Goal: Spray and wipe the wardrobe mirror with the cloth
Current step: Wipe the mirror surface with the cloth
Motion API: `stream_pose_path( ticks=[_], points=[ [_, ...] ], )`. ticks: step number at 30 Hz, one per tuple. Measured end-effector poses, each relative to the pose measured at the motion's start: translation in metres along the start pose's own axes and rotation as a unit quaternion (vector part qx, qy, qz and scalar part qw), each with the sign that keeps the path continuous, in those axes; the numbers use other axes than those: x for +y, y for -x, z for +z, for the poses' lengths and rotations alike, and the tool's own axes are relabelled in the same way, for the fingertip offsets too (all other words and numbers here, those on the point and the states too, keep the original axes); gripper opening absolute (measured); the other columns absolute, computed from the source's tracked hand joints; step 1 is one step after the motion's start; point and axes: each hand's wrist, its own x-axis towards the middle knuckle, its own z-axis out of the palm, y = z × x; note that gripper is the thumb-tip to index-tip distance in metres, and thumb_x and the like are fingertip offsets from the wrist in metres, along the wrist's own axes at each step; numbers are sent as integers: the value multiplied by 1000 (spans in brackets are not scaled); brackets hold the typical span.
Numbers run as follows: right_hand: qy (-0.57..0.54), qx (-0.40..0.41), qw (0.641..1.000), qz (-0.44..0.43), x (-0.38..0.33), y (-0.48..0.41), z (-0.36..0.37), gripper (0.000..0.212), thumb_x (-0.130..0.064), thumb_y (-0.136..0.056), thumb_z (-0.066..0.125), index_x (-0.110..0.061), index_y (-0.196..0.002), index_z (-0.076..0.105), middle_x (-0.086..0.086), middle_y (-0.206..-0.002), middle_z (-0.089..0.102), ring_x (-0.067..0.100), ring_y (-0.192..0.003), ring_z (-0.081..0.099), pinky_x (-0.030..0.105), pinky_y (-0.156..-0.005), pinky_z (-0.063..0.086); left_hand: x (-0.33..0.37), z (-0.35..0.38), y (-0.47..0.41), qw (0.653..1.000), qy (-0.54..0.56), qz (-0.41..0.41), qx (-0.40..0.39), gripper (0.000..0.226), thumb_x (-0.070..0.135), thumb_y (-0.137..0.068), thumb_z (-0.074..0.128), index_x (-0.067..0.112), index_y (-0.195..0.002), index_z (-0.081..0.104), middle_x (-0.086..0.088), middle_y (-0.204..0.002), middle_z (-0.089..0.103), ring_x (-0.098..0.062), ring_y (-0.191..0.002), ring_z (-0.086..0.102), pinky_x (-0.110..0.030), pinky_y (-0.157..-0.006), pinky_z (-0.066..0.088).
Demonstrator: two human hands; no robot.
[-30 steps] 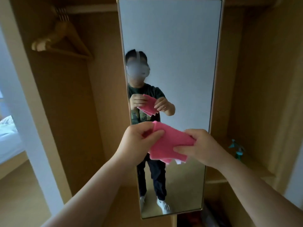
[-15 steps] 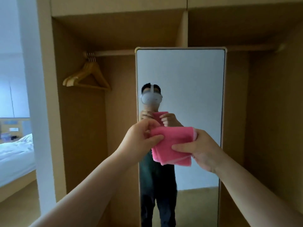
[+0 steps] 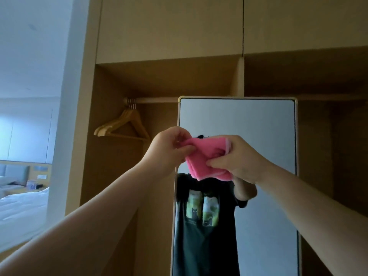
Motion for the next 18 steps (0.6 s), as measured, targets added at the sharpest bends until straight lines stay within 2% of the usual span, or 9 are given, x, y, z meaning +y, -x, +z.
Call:
stream_pose_path(
  ticks=[2, 4, 6, 9, 11, 12, 13, 16, 18],
  points=[
    [38, 5, 999, -2, -5, -19, -4, 36, 21, -74, 56, 2, -101, 70, 5, -68, 67, 12, -58, 63, 22, -52, 49, -6, -8, -11, 1000, 17, 14, 5, 16, 5, -80, 76, 15, -89, 65, -7, -78, 71, -19, -67, 67, -18, -56, 53],
    [110, 26, 993, -19, -14, -40, -9, 32, 21, -77, 53, 4, -98, 70, -2, -64, 65, 3, -55, 60, 15, -47, 44, -14, -16, -22, 1000, 10, 20, 14, 17, 10, -81, 77, 18, -91, 65, 0, -80, 72, -12, -68, 68, -16, -59, 54],
    [192, 56, 979, -39, -26, -62, -17, 31, 17, -79, 53, -1, -94, 73, 7, -74, 68, 11, -66, 64, 23, -51, 51, -26, -25, -35, 999, -19, 19, 25, 16, 16, -84, 74, 25, -93, 64, 10, -88, 70, -5, -78, 67, -15, -64, 52],
    [274, 106, 953, -74, -40, -95, -28, 30, 14, -80, 55, -5, -93, 74, 13, -81, 70, 21, -75, 66, 33, -62, 55, -48, -38, -51, 997, -60, 21, 48, 19, 12, -90, 63, 27, -100, 62, 16, -91, 64, -3, -84, 62, -5, -60, 44],
    [327, 128, 933, -84, -47, -111, -39, 26, 10, -81, 57, -3, -97, 74, 16, -86, 71, 28, -81, 66, 40, -68, 56, -59, -38, -58, 994, -100, 11, 41, 24, 9, -93, 58, 21, -113, 63, 10, -97, 63, -3, -83, 59, -1, -57, 43],
    [354, 133, 922, -84, -48, -120, -41, 25, 8, -82, 58, -4, -98, 74, 15, -89, 71, 28, -84, 66, 39, -70, 56, -66, -38, -62, 993, -112, 6, 34, 28, 9, -94, 56, 18, -120, 62, 6, -103, 63, -5, -84, 58, -2, -54, 43],
    [386, 138, 908, -83, -48, -130, -44, 24, 6, -83, 60, -6, -99, 74, 13, -89, 71, 28, -86, 65, 38, -72, 56, -71, -37, -66, 992, -124, 2, 27, 32, 9, -95, 54, 16, -126, 59, 1, -110, 64, -8, -89, 58, -3, -57, 42],
    [485, 125, 864, -57, -48, -157, -53, 14, -4, -84, 60, -10, -90, 72, 10, -83, 70, 30, -81, 64, 38, -69, 54, -82, -28, -76, 992, -123, -19, 9, 43, 6, -97, 51, 10, -139, 49, -7, -127, 60, -20, -112, 59, -17, -83, 44],
    [539, 111, 834, -40, -48, -172, -55, 12, -6, -84, 58, -12, -83, 69, 8, -79, 67, 30, -77, 63, 33, -61, 48, -82, -18, -80, 992, -116, -39, -16, 43, 2, -96, 51, 6, -139, 48, -11, -126, 61, -26, -114, 59, -28, -91, 47]
  ],
)
